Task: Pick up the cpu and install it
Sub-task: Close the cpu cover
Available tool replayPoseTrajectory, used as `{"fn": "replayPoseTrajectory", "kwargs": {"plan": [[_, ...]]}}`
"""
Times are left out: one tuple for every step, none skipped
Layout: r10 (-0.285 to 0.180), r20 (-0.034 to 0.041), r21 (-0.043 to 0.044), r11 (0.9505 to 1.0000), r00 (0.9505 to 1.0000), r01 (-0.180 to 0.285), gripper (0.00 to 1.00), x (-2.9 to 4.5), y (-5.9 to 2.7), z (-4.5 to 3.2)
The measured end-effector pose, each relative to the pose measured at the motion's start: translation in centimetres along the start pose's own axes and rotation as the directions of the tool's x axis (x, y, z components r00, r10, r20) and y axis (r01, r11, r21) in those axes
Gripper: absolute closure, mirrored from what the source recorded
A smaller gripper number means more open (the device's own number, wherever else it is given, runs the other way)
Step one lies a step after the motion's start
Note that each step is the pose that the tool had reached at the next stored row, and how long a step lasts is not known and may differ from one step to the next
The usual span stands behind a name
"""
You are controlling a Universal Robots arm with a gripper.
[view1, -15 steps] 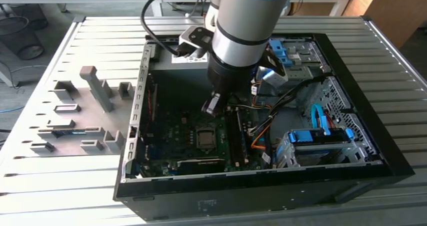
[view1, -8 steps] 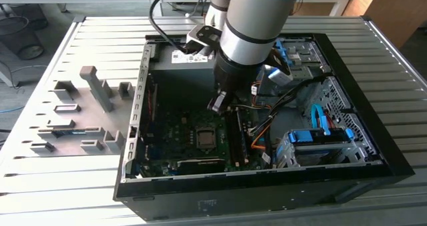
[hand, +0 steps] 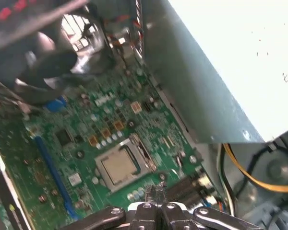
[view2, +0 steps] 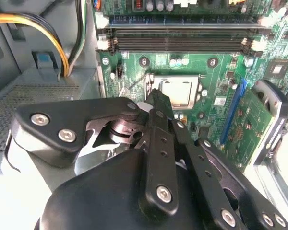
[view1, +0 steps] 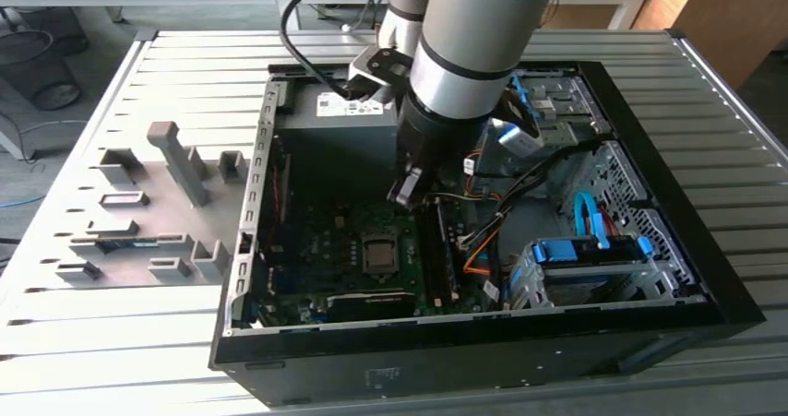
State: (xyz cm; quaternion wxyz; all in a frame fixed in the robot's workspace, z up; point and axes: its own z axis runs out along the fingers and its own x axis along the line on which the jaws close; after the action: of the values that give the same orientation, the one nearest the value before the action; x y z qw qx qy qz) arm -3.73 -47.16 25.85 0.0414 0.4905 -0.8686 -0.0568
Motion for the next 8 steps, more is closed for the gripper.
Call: {"fn": "replayPoseTrajectory", "kwargs": {"plan": [[-0.001,0.0095,0.0168,0.9999,1.0000,0.001,0.90,0.01,0.03,0.01],[-0.002,0.0185,0.0321,0.9995,0.9998,0.002,0.90,0.03,0.06,0.03],[-0.004,0.0272,0.0481,0.9988,0.9996,0.003,0.90,0.05,0.08,0.04],[-0.005,0.0360,0.0640,0.9979,0.9993,0.003,0.90,0.07,0.11,0.04],[-0.007,0.0444,0.0790,0.9969,0.9990,0.003,0.90,0.08,0.13,0.06],[-0.007,0.0479,0.0843,0.9964,0.9988,0.003,0.90,0.08,0.14,0.08],[-0.008,0.0491,0.0861,0.9963,0.9988,0.003,0.90,0.08,0.14,0.09],[-0.008,0.0500,0.0878,0.9961,0.9987,0.003,0.90,0.08,0.14,0.08]]}}
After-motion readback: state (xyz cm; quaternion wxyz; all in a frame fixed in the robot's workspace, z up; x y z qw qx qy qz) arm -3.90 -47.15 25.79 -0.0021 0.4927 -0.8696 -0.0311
